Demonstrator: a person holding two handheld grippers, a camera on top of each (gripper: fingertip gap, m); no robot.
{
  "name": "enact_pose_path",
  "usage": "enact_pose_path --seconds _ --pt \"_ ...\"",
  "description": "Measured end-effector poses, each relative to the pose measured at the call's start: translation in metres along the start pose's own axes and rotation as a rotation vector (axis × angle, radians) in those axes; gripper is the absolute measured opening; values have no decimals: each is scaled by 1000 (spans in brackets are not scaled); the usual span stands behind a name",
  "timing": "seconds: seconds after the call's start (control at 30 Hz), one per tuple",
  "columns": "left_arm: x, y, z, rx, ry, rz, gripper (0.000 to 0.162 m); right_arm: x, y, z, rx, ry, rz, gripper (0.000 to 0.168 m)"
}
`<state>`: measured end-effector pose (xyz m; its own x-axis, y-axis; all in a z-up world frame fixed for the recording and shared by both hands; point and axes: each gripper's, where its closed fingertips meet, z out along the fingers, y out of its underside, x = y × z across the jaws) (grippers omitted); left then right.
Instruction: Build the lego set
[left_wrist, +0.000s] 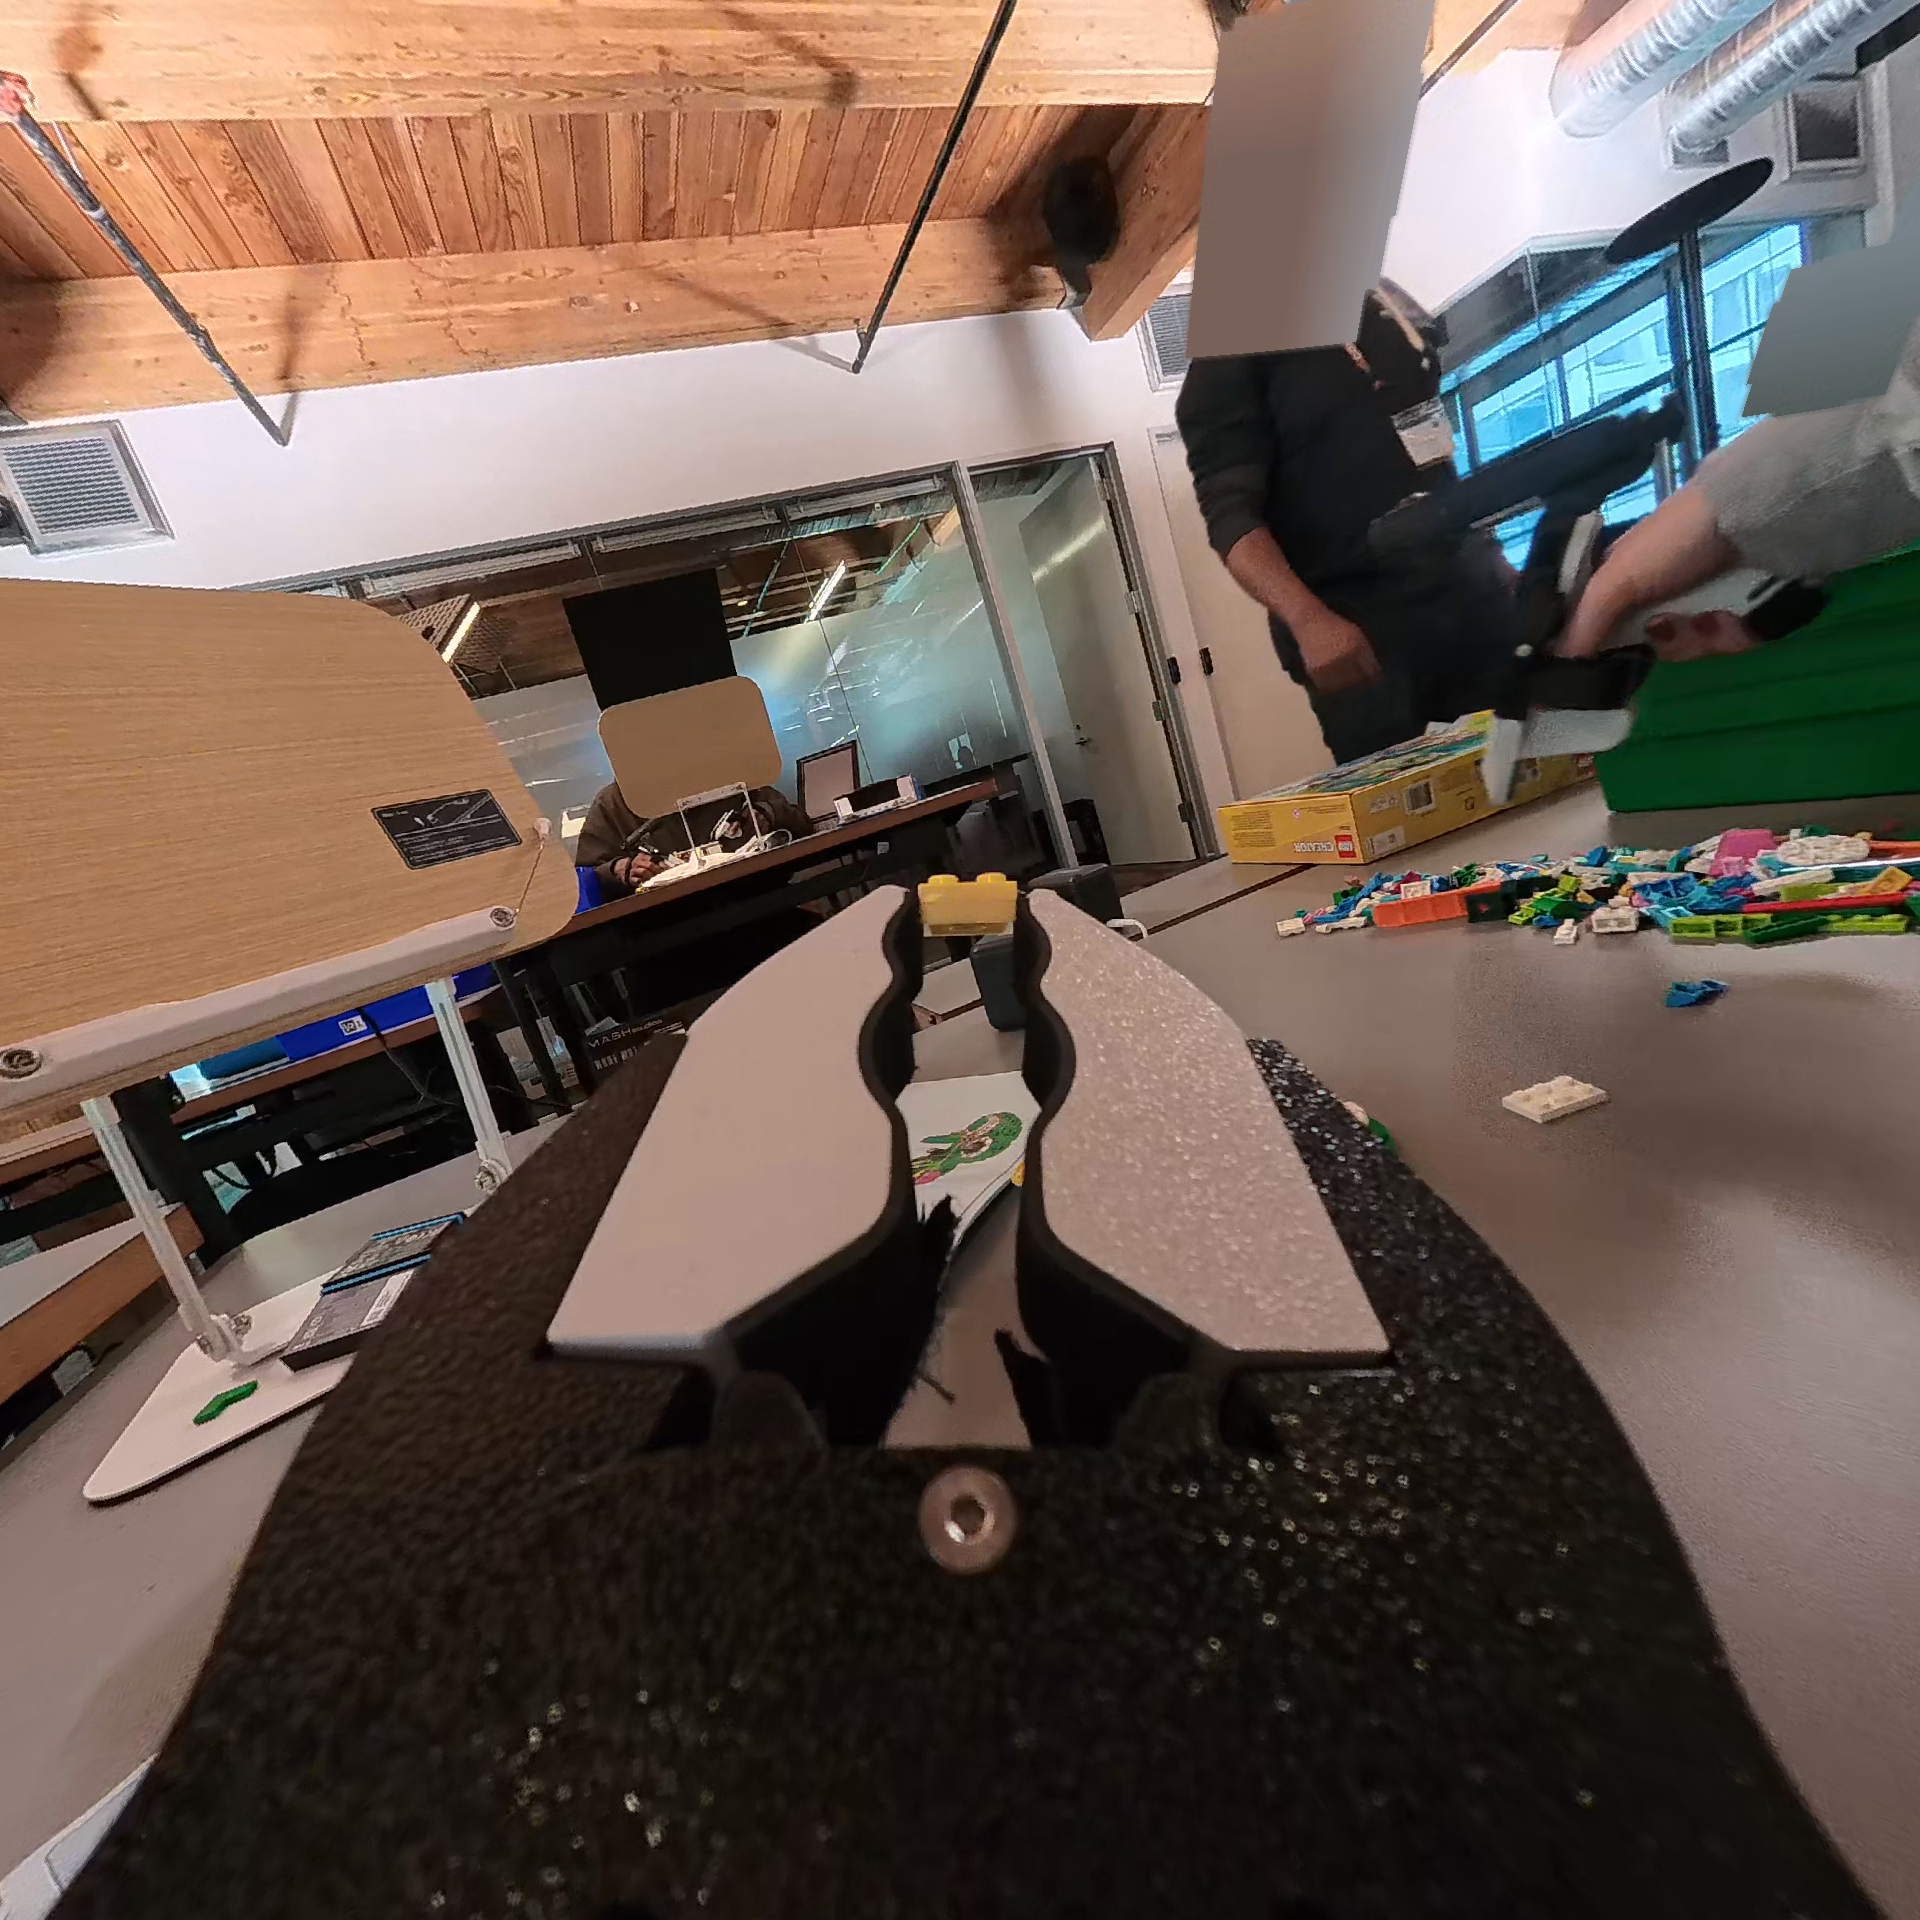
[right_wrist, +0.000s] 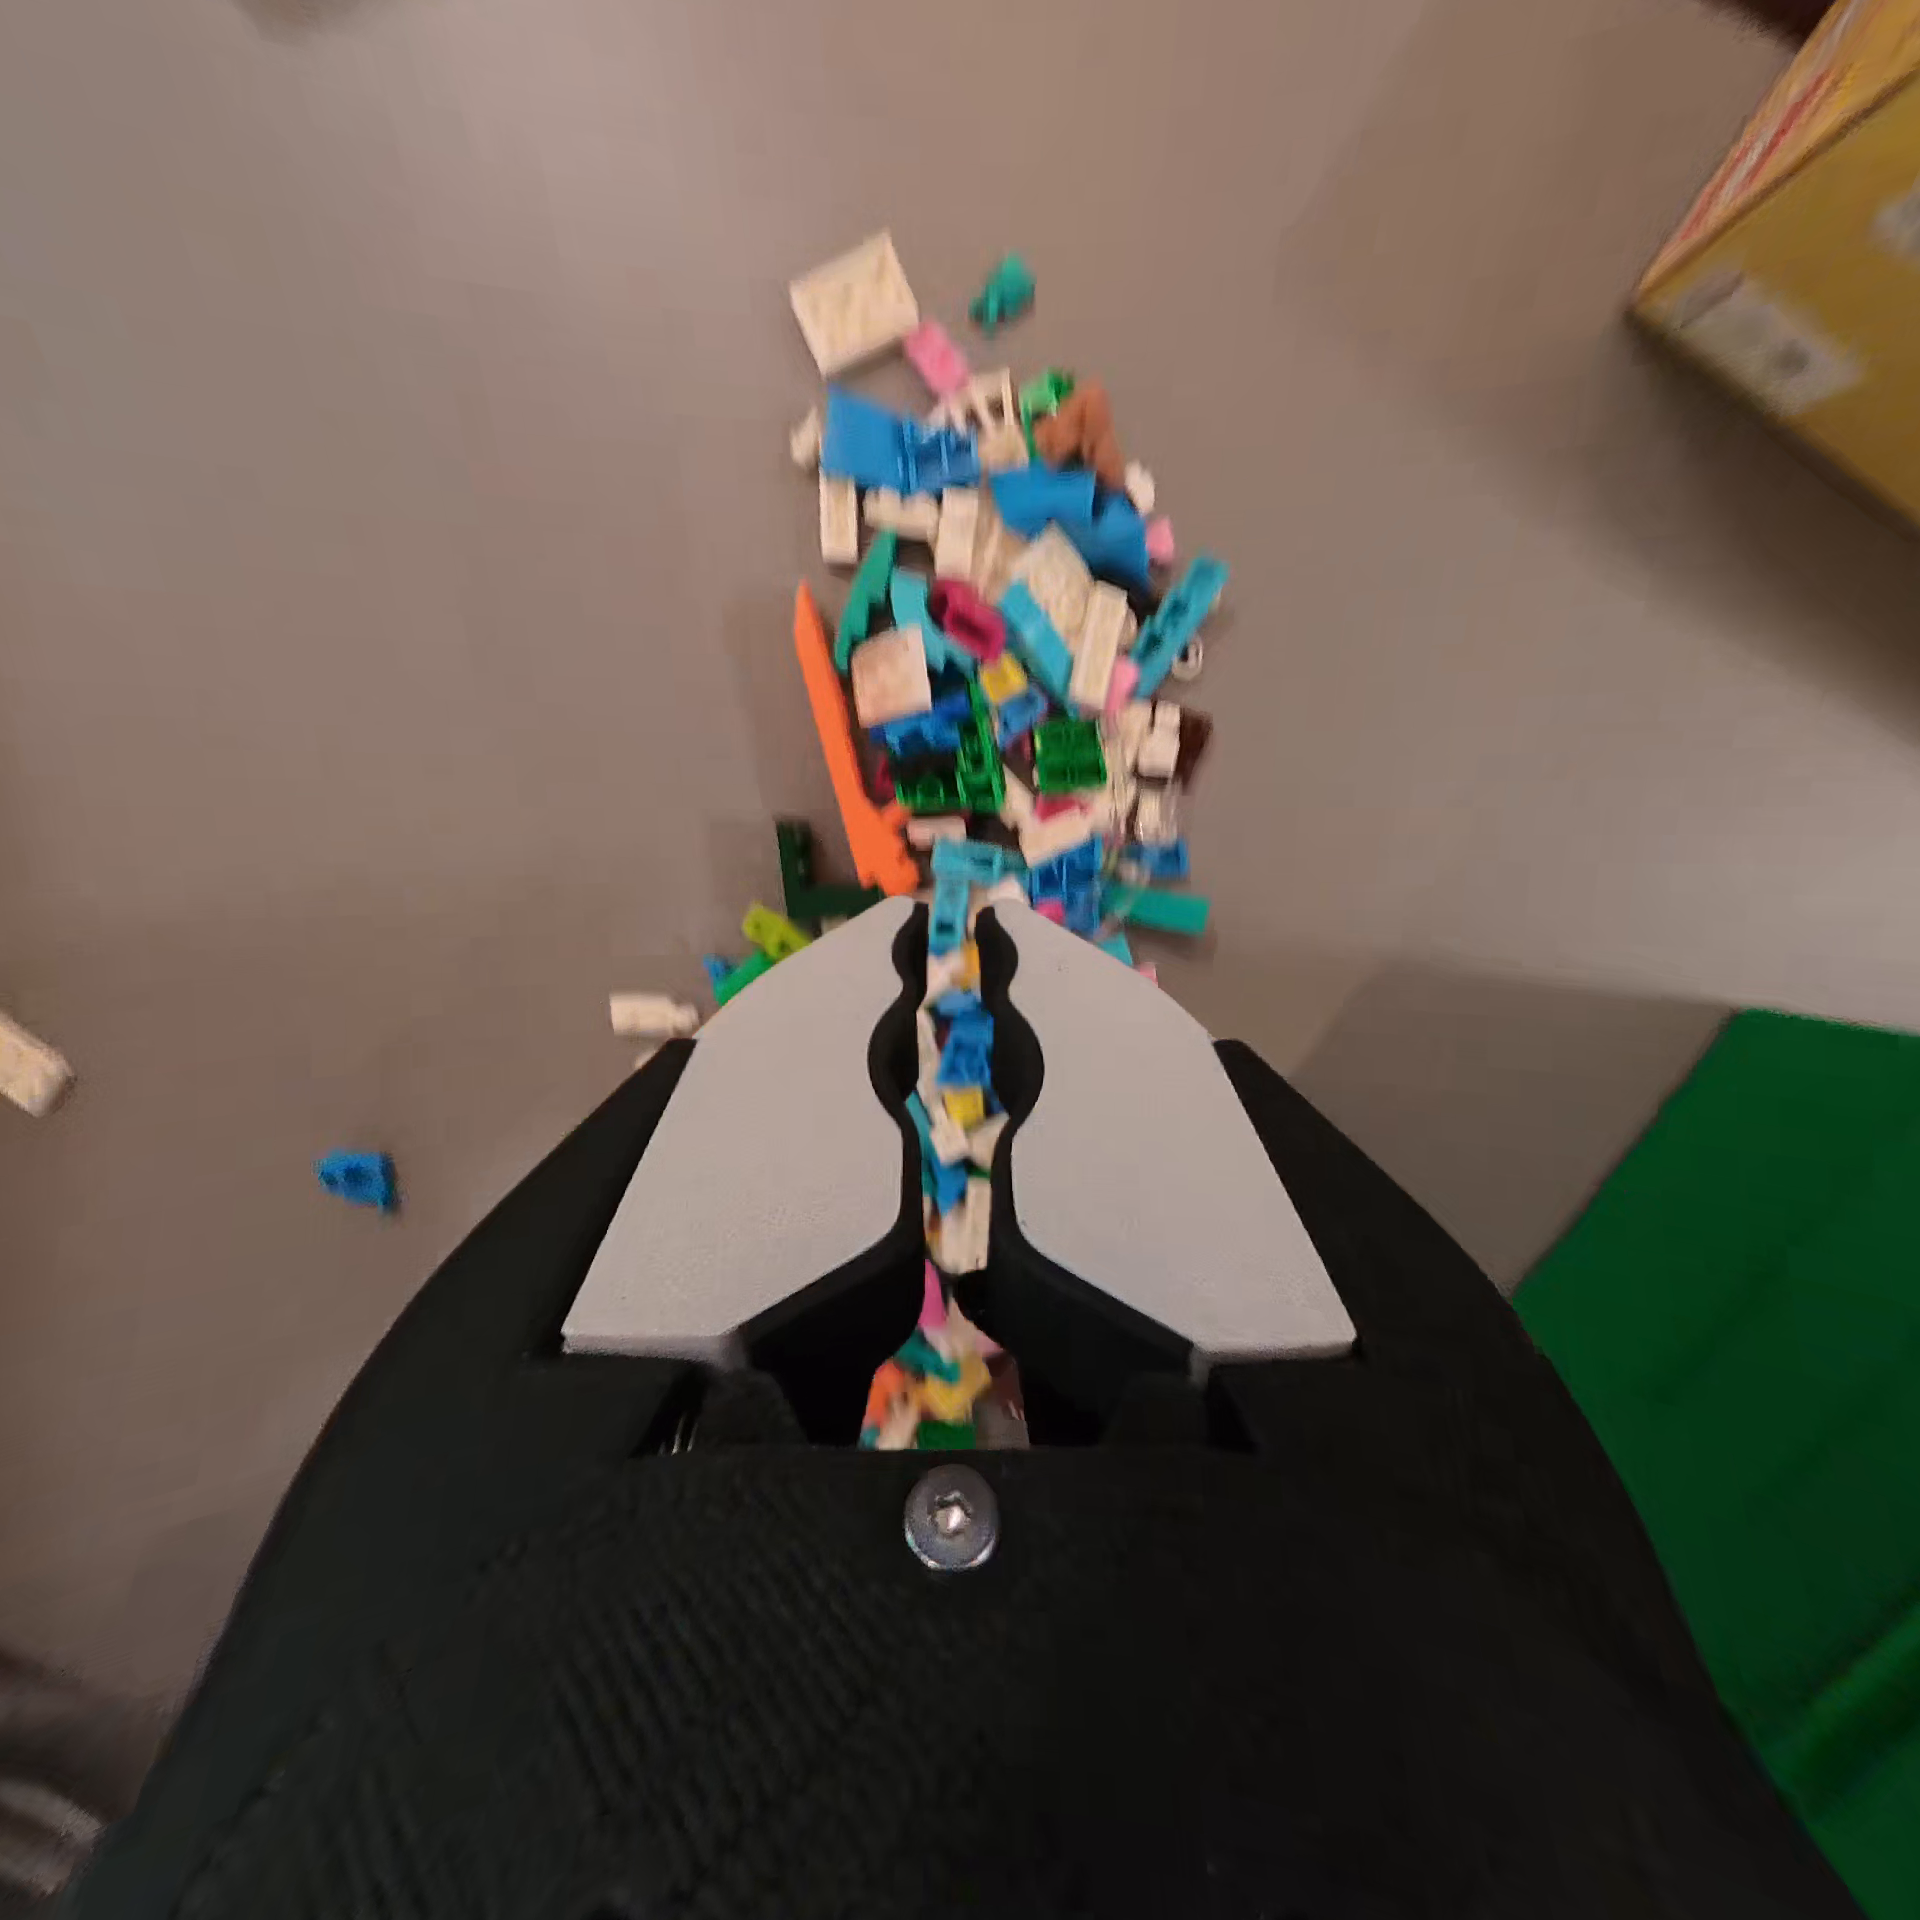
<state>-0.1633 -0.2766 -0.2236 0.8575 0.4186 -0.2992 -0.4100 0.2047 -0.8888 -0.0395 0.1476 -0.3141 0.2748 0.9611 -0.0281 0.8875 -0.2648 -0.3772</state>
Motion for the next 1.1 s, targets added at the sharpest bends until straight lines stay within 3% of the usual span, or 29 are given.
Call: enact_pose_path --seconds 0.1,0.27,0.7,1.1 --pt "1 0 0 -3 4 4 16 -9 -30 14 64 -68 61 8" --pt "1 1 1 -7 7 8 16 -12 -55 49 -14 -95 105 9" --pt "0 3 1 -8 10 -32 16 -1 -54 74 -175 -42 70 10" --pt "1 3 2 -6 13 -43 16 -10 -54 62 -199 -98 99 2"
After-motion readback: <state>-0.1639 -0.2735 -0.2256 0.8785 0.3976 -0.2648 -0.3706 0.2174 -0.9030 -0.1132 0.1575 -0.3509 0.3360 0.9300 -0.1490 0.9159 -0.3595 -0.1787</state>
